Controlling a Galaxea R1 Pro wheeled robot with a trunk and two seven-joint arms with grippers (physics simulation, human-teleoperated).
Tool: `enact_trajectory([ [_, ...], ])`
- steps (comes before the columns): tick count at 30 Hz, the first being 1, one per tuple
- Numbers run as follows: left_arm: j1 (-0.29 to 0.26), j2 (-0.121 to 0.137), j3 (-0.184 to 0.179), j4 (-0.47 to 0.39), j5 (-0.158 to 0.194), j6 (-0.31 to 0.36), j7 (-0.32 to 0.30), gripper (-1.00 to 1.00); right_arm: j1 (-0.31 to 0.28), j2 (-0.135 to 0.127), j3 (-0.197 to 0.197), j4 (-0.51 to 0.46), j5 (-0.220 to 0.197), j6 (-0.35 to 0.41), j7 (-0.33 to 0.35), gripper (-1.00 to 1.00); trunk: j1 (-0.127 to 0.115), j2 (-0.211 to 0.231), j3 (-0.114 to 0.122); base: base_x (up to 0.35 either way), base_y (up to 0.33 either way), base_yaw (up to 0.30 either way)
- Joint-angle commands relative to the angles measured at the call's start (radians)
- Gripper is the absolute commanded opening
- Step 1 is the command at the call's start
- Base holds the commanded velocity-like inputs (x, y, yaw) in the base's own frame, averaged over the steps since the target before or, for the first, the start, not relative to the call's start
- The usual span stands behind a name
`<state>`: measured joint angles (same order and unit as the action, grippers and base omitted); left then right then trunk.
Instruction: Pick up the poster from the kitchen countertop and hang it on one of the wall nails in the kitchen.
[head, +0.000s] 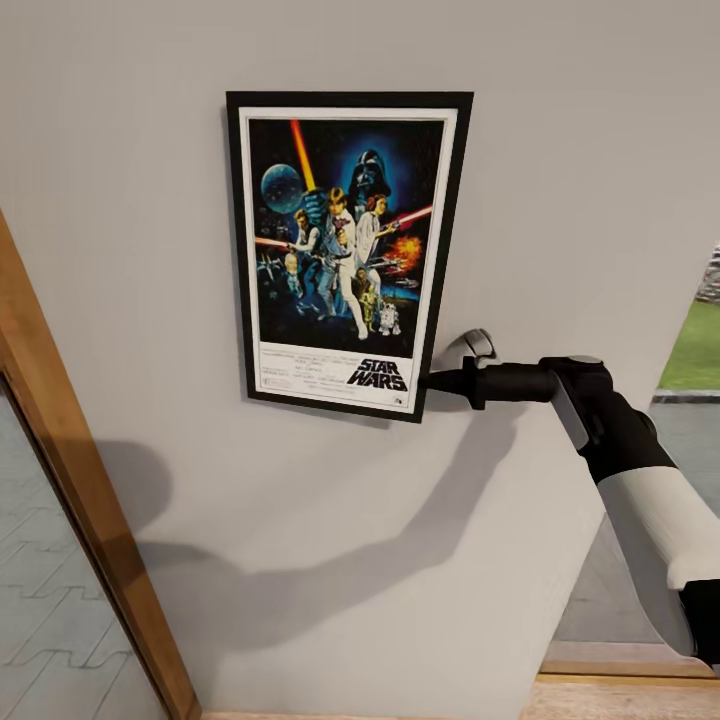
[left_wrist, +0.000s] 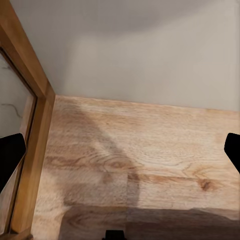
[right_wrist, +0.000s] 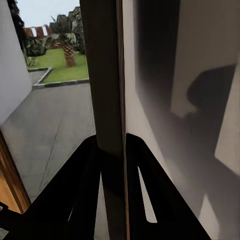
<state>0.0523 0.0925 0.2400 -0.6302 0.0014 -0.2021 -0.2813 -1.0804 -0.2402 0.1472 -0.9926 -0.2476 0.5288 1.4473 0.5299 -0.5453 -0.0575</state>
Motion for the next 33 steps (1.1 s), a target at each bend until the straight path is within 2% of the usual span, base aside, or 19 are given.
enact_trajectory([
  [1,0.0,-0.001,0.004,-0.001,0.0,0.0,-0.007,1.0,-0.001,-0.001,0.003,0.001,-0.007,0.016,-0.002,-1.0,0.001,-0.002,-0.002,0.0,0.0,0.0],
  [15,0.0,-0.005,0.002,0.0,0.0,0.0,-0.007,1.0,-0.001,-0.002,0.003,0.005,-0.007,0.006,-0.002,-1.0,0.001,-0.002,-0.002,0.0,0.0,0.0],
  [16,0.0,-0.005,0.002,0.0,0.0,0.0,-0.007,1.0,-0.001,-0.002,0.002,0.007,-0.007,0.032,-0.001,-1.0,0.001,-0.002,-0.002,0.0,0.0,0.0],
  [19,0.0,-0.005,0.002,0.0,0.0,0.0,-0.007,1.0,-0.001,-0.002,0.001,0.012,-0.007,0.035,-0.002,-1.0,0.001,-0.002,-0.002,0.0,0.0,0.0],
  [24,0.0,-0.005,0.002,0.0,0.0,0.0,-0.007,1.0,-0.001,-0.002,0.0,0.015,-0.007,0.084,-0.002,-1.0,0.001,-0.002,-0.002,0.0,0.0,0.0],
  [25,0.0,-0.005,0.002,0.0,0.001,0.0,-0.007,1.0,-0.001,-0.002,0.0,0.015,-0.007,0.088,-0.002,1.0,0.001,-0.002,-0.002,0.0,0.0,0.0],
  [33,0.0,-0.005,0.002,0.0,0.002,0.0,-0.007,1.0,-0.001,-0.006,0.0,0.015,-0.007,0.092,0.0,1.0,0.001,-0.002,-0.002,0.0,0.0,0.0],
])
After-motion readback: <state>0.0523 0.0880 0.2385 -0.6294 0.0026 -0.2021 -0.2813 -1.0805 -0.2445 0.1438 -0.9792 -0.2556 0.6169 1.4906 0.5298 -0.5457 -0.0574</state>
